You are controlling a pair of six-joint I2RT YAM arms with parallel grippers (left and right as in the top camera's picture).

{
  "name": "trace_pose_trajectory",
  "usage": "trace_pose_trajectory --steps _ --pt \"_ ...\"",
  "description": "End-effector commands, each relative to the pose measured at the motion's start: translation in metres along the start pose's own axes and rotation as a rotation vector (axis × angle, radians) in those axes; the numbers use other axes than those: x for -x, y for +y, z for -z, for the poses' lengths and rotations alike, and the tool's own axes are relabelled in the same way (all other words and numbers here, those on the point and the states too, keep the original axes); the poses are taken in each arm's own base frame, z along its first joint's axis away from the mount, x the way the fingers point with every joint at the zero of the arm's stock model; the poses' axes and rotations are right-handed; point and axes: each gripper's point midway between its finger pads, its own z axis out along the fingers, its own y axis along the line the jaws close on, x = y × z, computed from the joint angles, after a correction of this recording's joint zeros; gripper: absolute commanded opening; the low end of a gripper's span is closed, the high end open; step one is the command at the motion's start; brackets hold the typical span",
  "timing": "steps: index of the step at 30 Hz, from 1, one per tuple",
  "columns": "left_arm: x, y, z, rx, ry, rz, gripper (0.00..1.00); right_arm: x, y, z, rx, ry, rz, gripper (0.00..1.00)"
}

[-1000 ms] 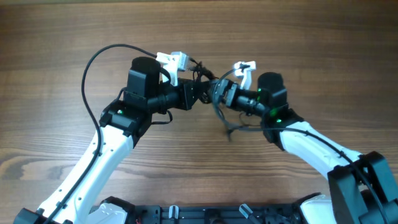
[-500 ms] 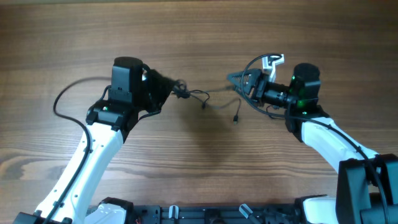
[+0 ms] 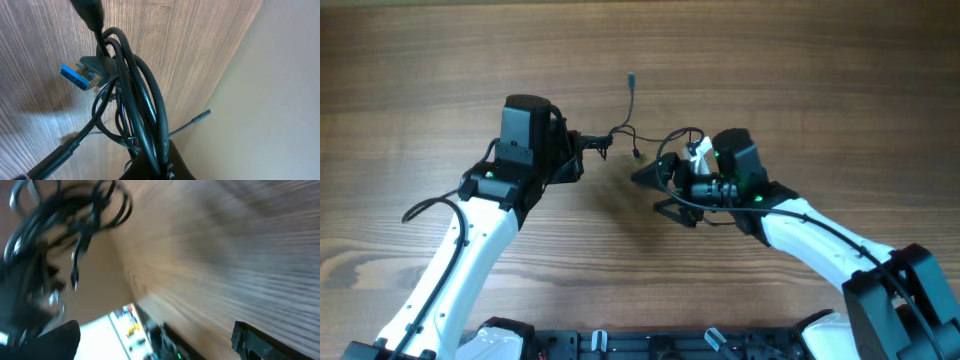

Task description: Untangle cables

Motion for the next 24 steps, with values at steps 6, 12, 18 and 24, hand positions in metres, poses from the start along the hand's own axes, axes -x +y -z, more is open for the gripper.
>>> trace_pose_trajectory --steps 6,12,18,24 --pt "-0.007 0.001 0.003 0.015 0.045 0.171 0.04 0.022 0.042 -0.014 0.037 -0.24 0.714 1.0" --pt "-0.024 0.008 0.005 0.068 0.139 0.244 0.04 0.042 0.049 -0.015 -0.197 -0.471 1.273 1.0" --pt "-0.038 0.013 0.008 0.114 0.217 0.268 0.04 0.039 0.063 -0.017 -0.243 -0.556 1.409 0.72" --pt "-0.046 0.016 0.01 0.137 0.258 0.267 0.04 0.043 0.061 -0.015 -0.258 -0.576 1.361 0.41"
